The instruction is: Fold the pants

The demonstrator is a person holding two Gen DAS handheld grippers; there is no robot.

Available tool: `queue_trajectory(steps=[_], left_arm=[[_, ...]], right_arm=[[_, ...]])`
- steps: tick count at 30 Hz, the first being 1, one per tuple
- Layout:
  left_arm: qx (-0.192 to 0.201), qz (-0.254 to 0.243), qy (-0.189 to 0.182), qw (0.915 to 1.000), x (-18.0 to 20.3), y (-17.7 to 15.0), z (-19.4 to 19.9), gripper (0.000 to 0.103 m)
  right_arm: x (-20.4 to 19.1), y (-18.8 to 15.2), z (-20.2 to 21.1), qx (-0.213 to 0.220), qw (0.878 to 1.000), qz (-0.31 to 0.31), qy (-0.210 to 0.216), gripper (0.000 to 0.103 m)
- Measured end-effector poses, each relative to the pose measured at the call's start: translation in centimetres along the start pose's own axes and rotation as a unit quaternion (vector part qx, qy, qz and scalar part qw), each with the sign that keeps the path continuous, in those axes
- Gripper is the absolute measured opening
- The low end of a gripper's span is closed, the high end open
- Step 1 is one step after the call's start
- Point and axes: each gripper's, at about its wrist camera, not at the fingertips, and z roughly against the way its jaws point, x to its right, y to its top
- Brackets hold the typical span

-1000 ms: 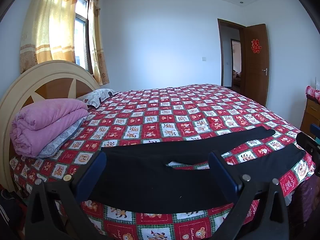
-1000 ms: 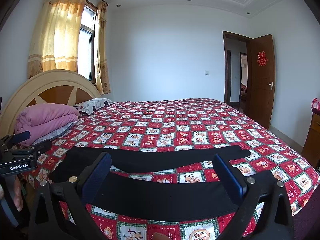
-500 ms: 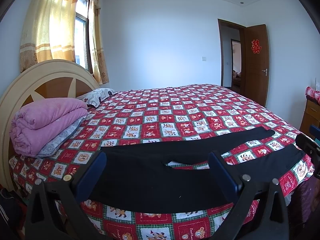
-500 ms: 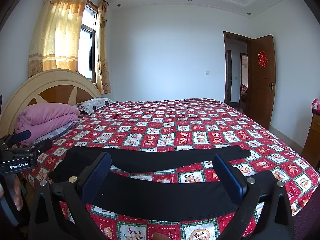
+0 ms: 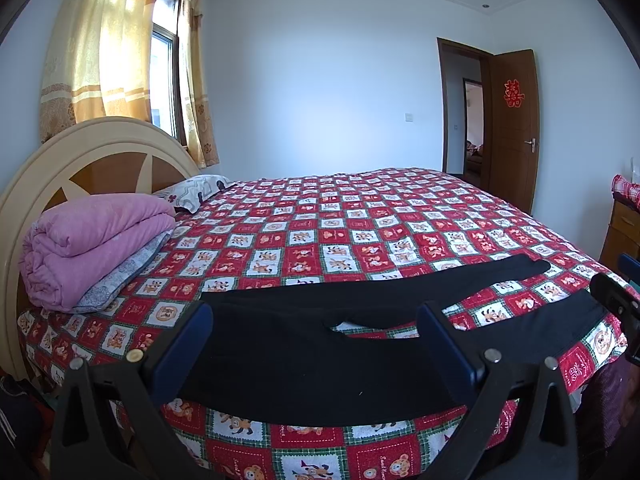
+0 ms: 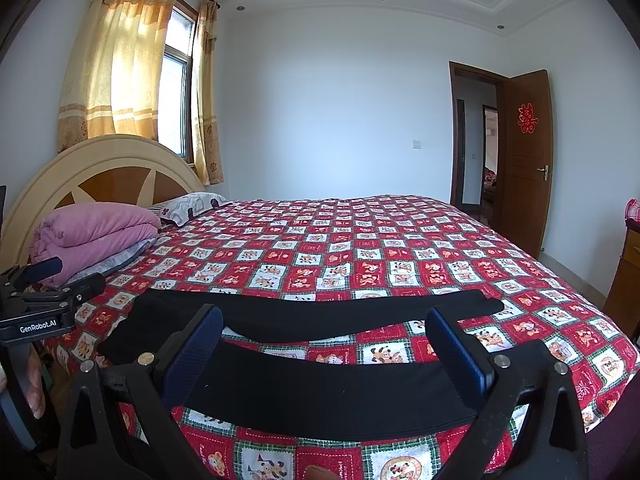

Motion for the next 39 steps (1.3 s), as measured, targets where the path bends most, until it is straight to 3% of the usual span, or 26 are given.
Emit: queue_trajectory(steps=[39], left_arm=[[-0.01, 0.005, -0.004, 0.9999, -0.4, -1.3, -1.0, 0.103]], right_arm=[[-1.1, -0.9, -0.9, -0.018, 1.0, 0.016, 0.003, 0.102]])
